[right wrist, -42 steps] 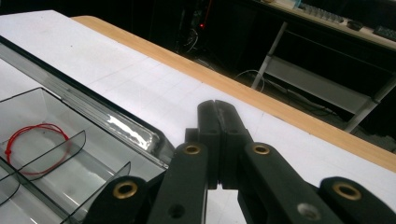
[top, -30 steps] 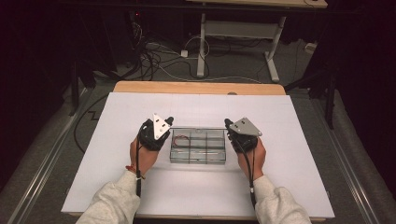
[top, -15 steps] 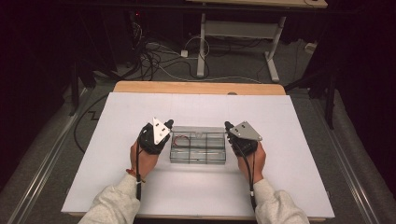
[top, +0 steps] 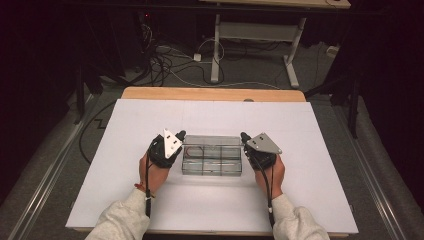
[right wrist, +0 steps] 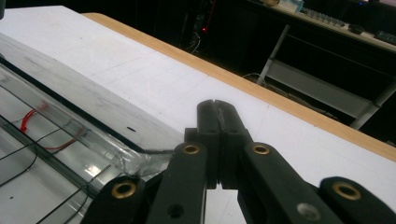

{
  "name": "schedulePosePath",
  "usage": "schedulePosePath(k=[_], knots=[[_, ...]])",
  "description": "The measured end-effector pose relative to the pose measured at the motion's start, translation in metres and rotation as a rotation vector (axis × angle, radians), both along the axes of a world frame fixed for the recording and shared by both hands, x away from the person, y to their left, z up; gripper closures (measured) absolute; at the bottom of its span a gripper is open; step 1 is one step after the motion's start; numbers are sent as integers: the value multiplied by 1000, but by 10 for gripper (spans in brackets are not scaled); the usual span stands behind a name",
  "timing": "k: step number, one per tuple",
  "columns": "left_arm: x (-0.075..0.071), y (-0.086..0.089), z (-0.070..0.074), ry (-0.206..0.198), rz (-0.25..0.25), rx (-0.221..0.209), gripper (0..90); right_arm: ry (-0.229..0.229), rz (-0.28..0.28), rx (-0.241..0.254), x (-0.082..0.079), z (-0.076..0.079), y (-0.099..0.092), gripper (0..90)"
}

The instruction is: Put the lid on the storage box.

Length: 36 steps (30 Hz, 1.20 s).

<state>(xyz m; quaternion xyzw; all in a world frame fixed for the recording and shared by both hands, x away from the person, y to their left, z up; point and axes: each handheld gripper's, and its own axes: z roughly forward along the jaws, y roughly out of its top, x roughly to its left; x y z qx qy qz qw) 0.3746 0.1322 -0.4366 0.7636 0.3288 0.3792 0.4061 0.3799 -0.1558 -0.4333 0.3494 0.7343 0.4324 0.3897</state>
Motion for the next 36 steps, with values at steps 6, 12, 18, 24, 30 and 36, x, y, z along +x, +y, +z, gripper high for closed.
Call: schedulePosePath(k=[6,12,18,24,30,36], knots=[[-2,1,-1,1,-5,13,869,-8,2,-16,-2,-1,0,897],[-4,1,-1,4,-8,24,848,1,14,-26,-3,-2,-2,895],[-5,3,-1,15,-26,35,841,16,34,-25,-4,-2,-5,890],[-6,4,-1,24,-37,43,840,26,40,-17,-4,-3,-6,890],[-6,4,-1,33,-43,45,840,31,46,-12,-4,-3,-7,890],[-5,5,-2,40,-48,42,840,39,50,-9,-4,-5,-6,891]])
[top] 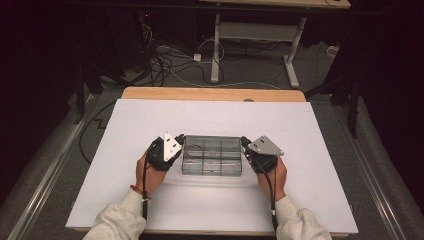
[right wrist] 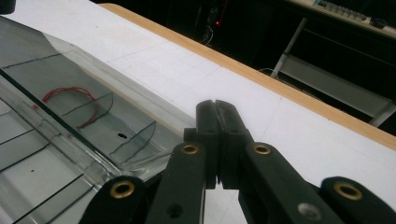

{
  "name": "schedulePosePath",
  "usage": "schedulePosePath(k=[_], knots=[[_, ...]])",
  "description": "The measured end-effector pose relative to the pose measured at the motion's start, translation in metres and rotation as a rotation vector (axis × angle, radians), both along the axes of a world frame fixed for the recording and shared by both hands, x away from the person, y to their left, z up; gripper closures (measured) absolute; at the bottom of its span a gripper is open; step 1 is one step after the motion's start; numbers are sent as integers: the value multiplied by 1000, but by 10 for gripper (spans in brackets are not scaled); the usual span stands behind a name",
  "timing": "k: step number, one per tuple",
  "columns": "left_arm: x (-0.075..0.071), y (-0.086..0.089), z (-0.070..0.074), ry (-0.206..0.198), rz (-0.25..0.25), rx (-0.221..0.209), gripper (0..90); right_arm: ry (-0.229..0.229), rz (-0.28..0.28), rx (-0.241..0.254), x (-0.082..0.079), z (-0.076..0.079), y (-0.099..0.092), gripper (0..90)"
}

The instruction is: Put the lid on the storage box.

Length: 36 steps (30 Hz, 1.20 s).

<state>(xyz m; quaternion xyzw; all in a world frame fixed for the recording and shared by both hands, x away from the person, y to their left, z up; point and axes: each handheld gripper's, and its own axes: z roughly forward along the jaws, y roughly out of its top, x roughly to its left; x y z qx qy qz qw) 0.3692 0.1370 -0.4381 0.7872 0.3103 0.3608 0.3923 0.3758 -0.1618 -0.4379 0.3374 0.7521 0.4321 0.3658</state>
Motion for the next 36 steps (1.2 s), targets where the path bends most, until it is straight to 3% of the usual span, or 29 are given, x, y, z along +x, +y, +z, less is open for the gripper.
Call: schedulePosePath(k=[12,18,27,28,33,36], knots=[[-1,0,2,11,-16,10,825,-3,9,-5,-1,0,1,890],[-2,0,3,8,-20,18,824,-16,16,0,-3,2,1,830],[-1,1,4,-2,-26,-12,685,-20,29,32,-3,4,-2,703],[-1,1,4,-1,-31,-11,635,-21,31,33,-3,4,-2,689],[0,-1,2,6,-50,-13,531,-21,45,35,-4,4,0,565],[0,-2,2,5,-53,9,452,-20,69,37,-3,3,2,480]])
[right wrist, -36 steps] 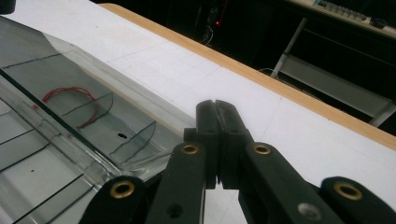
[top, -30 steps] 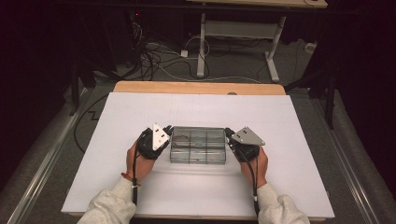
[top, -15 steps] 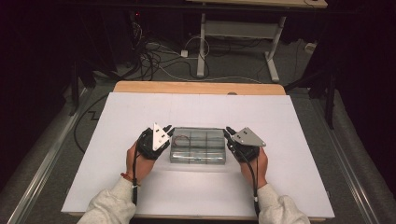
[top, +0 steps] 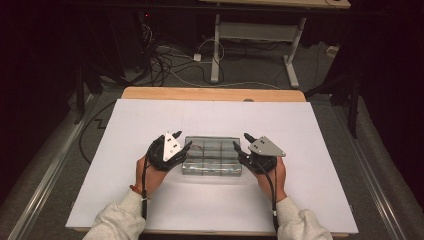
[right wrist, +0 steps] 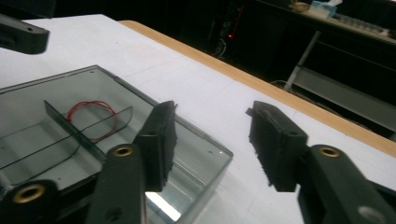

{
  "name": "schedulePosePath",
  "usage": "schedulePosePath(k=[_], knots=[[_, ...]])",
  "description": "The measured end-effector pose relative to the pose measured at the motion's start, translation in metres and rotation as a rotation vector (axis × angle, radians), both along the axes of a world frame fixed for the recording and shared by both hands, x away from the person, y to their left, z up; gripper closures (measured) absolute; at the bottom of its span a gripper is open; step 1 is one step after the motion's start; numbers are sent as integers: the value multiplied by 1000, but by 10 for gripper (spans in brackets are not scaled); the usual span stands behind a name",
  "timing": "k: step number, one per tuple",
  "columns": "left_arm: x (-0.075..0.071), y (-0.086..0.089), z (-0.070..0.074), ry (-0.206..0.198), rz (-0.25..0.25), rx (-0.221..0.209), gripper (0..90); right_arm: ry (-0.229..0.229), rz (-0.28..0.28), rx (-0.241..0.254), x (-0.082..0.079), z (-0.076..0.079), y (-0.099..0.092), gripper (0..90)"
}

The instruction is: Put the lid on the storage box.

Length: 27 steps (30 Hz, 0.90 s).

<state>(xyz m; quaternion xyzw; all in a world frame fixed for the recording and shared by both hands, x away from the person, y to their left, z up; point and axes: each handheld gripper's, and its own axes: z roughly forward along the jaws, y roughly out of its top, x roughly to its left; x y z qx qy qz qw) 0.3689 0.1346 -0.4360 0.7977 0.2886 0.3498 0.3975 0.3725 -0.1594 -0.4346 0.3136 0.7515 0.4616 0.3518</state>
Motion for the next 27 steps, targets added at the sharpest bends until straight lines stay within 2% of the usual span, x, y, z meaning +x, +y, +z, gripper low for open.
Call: schedulePosePath(k=[5,9,18,27], knots=[[0,-1,0,8,-8,-8,307,7,16,2,1,-1,3,379],[0,0,-1,11,-3,-17,229,8,33,18,1,-1,5,289],[-4,0,2,6,-41,-23,228,-12,17,35,-2,3,4,165],[-12,0,7,-9,-81,-33,228,-14,20,54,-9,10,-3,162]])
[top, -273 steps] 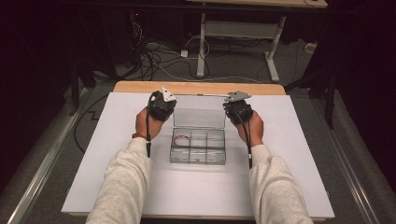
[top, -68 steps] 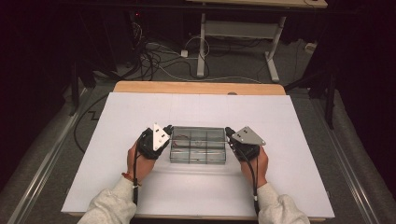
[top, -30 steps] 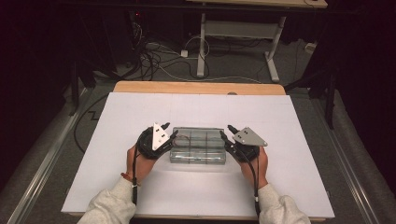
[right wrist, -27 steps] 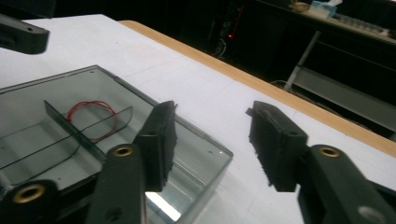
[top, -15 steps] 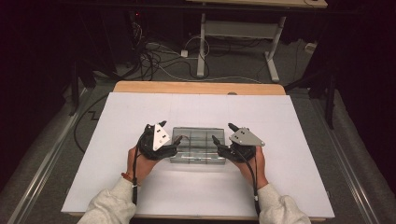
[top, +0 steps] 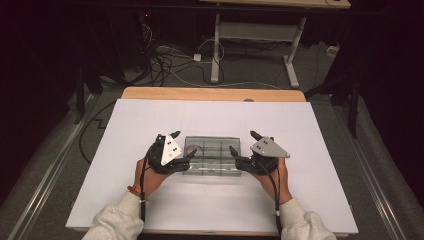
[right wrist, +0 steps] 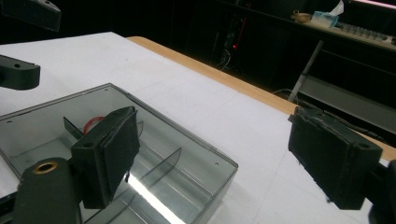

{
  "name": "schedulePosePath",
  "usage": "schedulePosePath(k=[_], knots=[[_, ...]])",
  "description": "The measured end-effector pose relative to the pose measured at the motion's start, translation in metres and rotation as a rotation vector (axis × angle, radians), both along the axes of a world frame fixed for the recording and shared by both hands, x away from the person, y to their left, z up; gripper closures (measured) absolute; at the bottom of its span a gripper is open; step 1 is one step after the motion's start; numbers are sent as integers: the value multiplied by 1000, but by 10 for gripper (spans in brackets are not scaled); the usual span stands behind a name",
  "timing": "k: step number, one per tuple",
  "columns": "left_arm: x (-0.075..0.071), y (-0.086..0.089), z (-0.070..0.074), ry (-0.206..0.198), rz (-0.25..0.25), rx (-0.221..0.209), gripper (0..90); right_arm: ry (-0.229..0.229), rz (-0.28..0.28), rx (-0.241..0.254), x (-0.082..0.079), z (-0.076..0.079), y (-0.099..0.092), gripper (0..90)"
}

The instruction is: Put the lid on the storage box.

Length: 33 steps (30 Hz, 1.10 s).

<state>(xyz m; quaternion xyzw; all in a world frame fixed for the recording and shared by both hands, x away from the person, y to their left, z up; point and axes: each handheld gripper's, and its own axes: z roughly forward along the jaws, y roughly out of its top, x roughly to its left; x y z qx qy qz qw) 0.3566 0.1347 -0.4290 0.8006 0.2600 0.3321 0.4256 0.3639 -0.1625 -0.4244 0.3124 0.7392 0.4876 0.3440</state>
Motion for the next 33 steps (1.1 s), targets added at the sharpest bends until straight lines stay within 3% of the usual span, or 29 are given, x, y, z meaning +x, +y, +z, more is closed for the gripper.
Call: schedulePosePath(k=[28,33], knots=[[-30,15,6,-33,-47,12,228,-10,27,13,-30,12,-18,186],[-36,17,5,-39,-55,20,227,-21,32,-6,-36,12,-23,196]])
